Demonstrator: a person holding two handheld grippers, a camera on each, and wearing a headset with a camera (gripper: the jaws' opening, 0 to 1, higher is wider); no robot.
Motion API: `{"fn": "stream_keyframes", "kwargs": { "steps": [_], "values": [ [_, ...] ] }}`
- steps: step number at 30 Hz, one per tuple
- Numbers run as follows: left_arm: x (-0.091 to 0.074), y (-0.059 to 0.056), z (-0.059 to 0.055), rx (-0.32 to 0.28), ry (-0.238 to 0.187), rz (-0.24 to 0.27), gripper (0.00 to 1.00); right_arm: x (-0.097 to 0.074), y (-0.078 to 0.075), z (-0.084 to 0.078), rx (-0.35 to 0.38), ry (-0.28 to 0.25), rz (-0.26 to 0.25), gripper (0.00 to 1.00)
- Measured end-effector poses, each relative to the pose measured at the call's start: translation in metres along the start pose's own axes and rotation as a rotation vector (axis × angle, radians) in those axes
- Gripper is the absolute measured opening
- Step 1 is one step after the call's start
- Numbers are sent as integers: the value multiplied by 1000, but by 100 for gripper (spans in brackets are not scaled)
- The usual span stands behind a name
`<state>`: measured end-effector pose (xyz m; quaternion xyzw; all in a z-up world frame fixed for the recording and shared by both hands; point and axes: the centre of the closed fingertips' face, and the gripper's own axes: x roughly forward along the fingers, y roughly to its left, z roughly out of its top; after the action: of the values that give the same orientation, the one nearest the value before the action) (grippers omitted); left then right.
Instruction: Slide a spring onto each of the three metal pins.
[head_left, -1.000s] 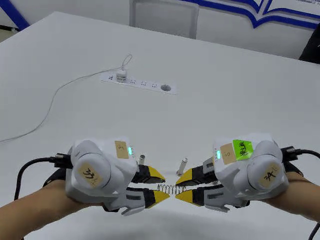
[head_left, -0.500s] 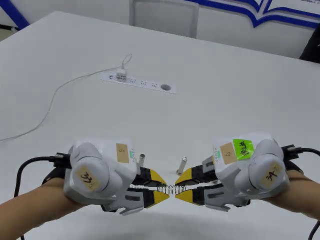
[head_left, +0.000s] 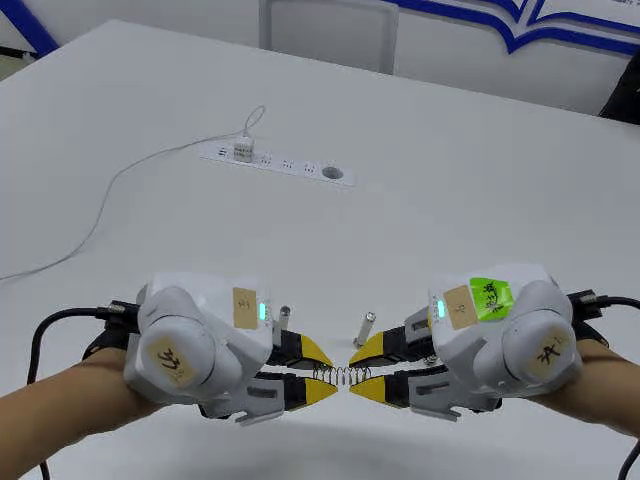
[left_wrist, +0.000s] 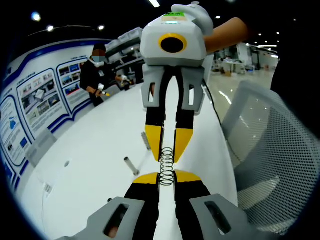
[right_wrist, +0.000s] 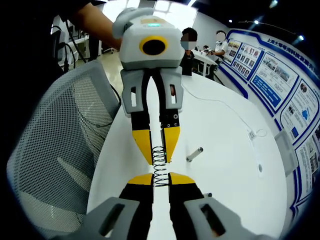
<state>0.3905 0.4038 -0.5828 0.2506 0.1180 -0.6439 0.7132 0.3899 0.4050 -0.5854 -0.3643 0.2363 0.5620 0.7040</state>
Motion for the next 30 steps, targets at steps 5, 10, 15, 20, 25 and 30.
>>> {"fn": "stream_keyframes", "kwargs": {
  "steps": [5, 10, 15, 20, 25, 30],
  "values": [
    [-1, -1, 0, 6, 2, -3, 10, -1, -4, -1, 45, -8, -14, 16],
    [-1, -1, 0, 10, 0, -3, 10, -1, -3, -10, 63, 12, -8, 16],
    [-1, -2, 1, 9, -3, -1, 10, -1, 0, -8, 105, -16, 9, 14],
    [-1, -3, 1, 13, -4, -6, 10, -1, 2, -7, 123, -26, 26, 11],
    [-2, -2, 1, 18, -6, -3, 10, -4, 1, -4, 133, -43, 31, 11],
    [-2, 0, 1, 23, -5, 1, 10, -8, -1, 2, 157, -85, 42, 11]
  ]
}}
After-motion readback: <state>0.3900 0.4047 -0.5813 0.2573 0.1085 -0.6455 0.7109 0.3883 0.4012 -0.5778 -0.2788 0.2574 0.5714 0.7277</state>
